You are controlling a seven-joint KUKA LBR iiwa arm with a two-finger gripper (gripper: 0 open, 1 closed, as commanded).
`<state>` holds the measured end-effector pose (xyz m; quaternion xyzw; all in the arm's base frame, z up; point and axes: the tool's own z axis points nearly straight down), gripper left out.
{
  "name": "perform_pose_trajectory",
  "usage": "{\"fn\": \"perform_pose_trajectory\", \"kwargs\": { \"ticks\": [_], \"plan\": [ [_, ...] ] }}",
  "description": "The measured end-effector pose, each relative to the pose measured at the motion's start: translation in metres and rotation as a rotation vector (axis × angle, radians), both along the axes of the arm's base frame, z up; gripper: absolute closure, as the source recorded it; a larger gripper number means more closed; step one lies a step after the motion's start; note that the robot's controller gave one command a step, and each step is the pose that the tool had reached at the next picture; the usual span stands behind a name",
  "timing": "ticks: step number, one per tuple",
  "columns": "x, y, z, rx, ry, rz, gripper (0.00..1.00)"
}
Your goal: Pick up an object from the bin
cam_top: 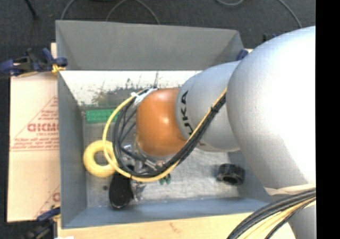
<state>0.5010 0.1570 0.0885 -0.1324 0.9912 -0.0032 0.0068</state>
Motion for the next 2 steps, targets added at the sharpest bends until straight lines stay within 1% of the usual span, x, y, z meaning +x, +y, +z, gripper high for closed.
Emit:
{"fn": "perform_pose_trajectory", "kwargs": {
  "ticks": [1, 2],
  "plan": [
    [-0.0143, 0.0111, 0.0660, 0.005, 0.013, -0.039, 1.00],
    [-0.0142, 0.0111, 0.0660, 0.005, 0.013, -0.039, 1.00]
  ]
}}
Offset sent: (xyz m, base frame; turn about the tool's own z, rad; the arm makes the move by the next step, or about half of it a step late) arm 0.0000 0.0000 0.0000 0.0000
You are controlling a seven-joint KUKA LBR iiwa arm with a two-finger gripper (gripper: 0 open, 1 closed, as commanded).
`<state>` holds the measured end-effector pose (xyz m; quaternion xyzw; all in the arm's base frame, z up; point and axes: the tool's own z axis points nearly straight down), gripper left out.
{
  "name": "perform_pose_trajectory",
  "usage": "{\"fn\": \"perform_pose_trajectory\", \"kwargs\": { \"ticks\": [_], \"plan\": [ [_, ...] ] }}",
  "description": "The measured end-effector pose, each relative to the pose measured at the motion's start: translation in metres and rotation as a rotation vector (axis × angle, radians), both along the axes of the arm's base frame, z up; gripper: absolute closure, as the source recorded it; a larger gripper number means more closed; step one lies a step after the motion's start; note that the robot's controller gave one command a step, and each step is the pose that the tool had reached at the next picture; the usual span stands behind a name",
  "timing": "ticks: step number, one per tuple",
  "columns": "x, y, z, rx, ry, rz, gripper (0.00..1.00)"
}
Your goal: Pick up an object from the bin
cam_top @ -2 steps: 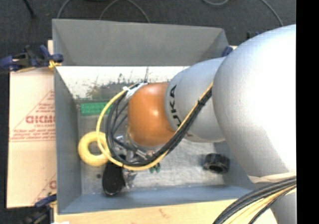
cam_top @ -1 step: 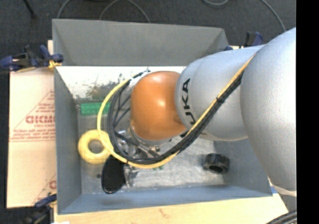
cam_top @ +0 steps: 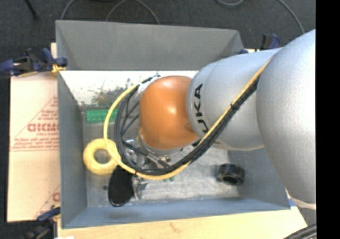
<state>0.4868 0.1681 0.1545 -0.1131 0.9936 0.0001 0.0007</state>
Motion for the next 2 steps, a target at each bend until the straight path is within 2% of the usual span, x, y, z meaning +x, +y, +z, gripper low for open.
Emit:
{"fn": "perform_pose_trajectory", "kwargs": {
  "ticks": [1, 2],
  "plan": [
    [0.029, -0.021, -0.038, 0.003, -0.004, -0.082, 1.00],
    [0.026, -0.033, -0.068, -0.001, -0.002, -0.067, 1.00]
  ]
}}
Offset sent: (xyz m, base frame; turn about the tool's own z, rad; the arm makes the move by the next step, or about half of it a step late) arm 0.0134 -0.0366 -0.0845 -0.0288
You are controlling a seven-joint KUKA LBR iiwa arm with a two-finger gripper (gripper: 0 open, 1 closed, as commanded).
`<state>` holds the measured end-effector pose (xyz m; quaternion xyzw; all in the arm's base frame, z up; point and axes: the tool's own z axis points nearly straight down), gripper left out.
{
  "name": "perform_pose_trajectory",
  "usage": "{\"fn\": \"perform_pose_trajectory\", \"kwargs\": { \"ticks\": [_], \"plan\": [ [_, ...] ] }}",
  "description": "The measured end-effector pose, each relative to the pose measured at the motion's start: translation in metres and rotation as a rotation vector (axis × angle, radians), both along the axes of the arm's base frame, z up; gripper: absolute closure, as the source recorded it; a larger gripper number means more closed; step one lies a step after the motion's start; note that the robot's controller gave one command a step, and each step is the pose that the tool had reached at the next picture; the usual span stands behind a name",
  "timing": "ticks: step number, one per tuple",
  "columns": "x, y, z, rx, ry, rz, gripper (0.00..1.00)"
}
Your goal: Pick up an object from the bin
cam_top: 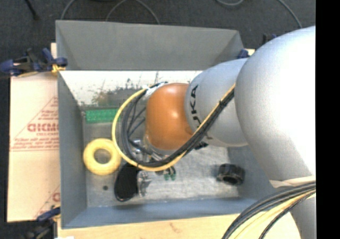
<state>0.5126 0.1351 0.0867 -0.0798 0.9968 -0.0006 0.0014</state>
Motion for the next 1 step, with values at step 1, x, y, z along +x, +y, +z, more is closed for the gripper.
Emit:
{"fn": "perform_pose_trajectory", "kwargs": {
  "ticks": [1],
  "plan": [
    [0.0025, -0.0078, 0.1898, 0.000, 0.003, 0.063, 1.00]
  ]
}}
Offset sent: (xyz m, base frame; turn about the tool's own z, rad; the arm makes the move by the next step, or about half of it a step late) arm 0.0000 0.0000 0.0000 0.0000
